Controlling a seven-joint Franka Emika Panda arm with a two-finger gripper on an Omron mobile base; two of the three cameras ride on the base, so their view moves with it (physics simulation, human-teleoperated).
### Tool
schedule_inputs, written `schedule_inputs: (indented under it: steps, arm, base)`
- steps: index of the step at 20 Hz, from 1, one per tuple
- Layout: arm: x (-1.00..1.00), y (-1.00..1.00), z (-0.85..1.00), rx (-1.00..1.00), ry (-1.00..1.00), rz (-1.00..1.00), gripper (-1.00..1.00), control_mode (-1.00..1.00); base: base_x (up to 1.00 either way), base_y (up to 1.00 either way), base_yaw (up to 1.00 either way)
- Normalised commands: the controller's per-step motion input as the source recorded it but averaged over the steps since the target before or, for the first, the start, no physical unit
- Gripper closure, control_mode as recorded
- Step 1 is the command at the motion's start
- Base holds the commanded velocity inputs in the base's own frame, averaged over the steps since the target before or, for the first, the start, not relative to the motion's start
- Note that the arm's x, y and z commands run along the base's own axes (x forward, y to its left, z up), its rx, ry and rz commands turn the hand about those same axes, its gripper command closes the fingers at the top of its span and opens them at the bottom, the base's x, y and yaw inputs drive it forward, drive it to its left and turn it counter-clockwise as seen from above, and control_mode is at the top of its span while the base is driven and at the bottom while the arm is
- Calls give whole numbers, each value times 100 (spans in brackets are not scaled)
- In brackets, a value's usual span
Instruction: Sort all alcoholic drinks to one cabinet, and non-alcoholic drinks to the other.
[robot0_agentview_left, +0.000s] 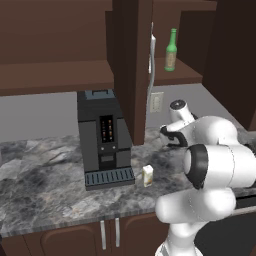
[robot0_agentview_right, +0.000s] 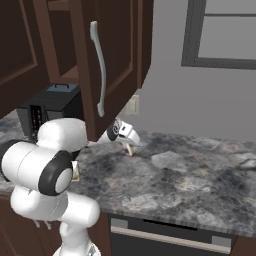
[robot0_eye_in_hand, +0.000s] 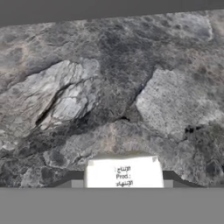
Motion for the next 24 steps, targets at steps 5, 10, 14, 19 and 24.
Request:
schedule_inputs:
  steps: [5,10,14,19,24]
  arm:
    - [-41,12,25,0,2,5,100,-100]
    - [-38,15,19,1,0,7,100,-100]
    - [-32,16,21,3,-1,7,100,-100]
    - [-30,17,28,4,-2,7,100,-100]
    - [-28,18,30,4,-3,6,100,-100]
  base:
    - [0,0,0]
    - [0,0,0]
    - [0,0,0]
    - [0,0,0]
    - [0,0,0]
